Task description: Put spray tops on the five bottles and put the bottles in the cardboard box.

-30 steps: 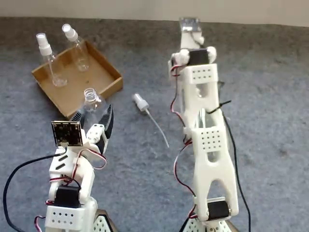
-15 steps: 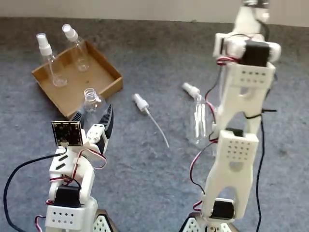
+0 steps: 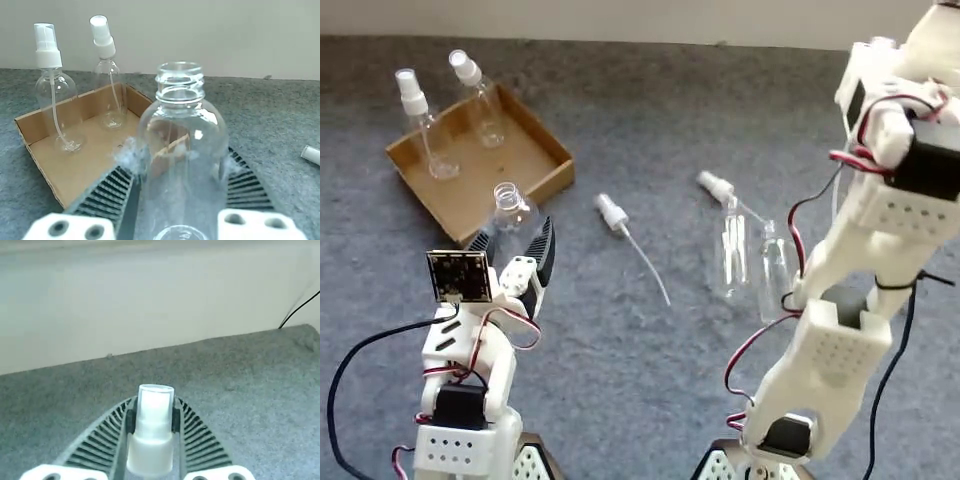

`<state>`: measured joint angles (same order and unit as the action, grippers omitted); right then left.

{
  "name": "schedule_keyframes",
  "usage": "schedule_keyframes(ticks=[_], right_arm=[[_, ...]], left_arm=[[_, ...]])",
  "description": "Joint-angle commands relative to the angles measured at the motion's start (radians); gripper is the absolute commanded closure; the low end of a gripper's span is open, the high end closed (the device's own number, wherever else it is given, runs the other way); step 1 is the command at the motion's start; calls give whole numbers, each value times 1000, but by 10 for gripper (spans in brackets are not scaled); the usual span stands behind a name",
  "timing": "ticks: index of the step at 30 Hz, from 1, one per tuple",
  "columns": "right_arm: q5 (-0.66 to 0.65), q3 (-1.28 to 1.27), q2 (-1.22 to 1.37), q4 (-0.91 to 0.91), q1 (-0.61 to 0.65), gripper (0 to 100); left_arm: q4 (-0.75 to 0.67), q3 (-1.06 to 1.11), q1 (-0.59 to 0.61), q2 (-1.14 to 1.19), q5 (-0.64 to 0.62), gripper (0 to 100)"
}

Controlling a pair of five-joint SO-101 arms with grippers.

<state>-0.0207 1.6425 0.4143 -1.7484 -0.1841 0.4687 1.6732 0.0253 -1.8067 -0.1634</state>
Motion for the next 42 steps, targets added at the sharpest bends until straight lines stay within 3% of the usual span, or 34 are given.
schedule_keyframes(ticks=[1, 16, 31, 39, 42], right_arm=[[-14, 97, -124, -24, -15, 987], [-15, -774, -736, -18, 79, 986], [-17, -1225, -874, 54, 71, 985], [-17, -1449, -875, 194, 77, 985], [-17, -1478, -875, 223, 79, 985]], left_arm=[[6, 22, 1, -5, -12, 954], [8, 22, 1, -5, -12, 954], [8, 22, -2, -5, -12, 954], [9, 22, -255, -5, -12, 954], [74, 22, -340, -8, -9, 954]])
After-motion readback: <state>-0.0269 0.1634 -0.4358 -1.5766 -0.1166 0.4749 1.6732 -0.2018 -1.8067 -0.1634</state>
